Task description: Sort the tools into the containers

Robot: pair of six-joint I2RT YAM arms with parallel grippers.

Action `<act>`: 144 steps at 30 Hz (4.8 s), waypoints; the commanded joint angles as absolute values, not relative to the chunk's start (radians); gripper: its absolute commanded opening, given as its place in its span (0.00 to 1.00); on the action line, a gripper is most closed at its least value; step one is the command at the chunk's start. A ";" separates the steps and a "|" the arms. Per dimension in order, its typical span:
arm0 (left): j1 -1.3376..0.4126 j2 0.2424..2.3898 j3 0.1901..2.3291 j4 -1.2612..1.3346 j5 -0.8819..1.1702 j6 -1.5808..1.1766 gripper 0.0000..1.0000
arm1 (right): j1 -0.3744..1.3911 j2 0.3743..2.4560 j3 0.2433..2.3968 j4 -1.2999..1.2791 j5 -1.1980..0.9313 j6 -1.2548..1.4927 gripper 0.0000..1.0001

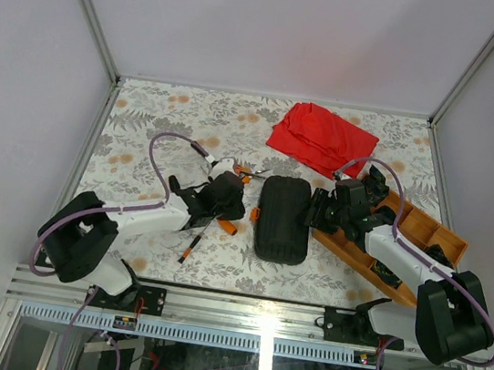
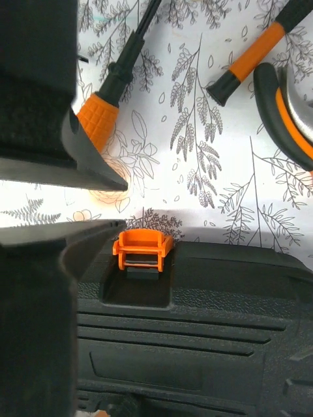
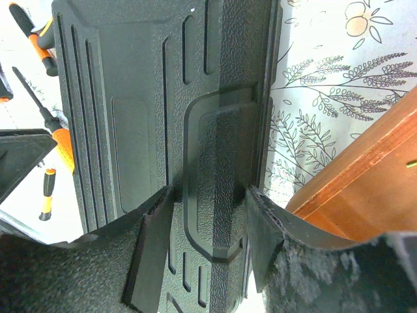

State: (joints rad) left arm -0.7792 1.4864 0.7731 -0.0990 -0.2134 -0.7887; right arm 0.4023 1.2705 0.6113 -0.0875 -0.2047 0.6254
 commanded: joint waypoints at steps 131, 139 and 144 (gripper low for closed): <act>-0.430 1.972 0.497 1.256 0.561 -1.079 0.40 | 0.396 1.478 0.703 -0.101 -0.239 0.382 0.52; -0.426 1.968 0.505 1.264 0.577 -1.083 0.26 | 0.397 1.477 0.700 -0.103 -0.236 0.381 0.51; -0.420 1.946 0.498 1.249 0.580 -1.073 0.16 | 0.397 1.477 0.701 -0.106 -0.230 0.382 0.51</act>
State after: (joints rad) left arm -0.4252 1.9663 0.4927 1.1984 0.5537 -1.0847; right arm 0.3954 1.4399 0.7383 -0.0242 -0.2718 0.4007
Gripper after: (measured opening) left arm 0.189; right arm 0.524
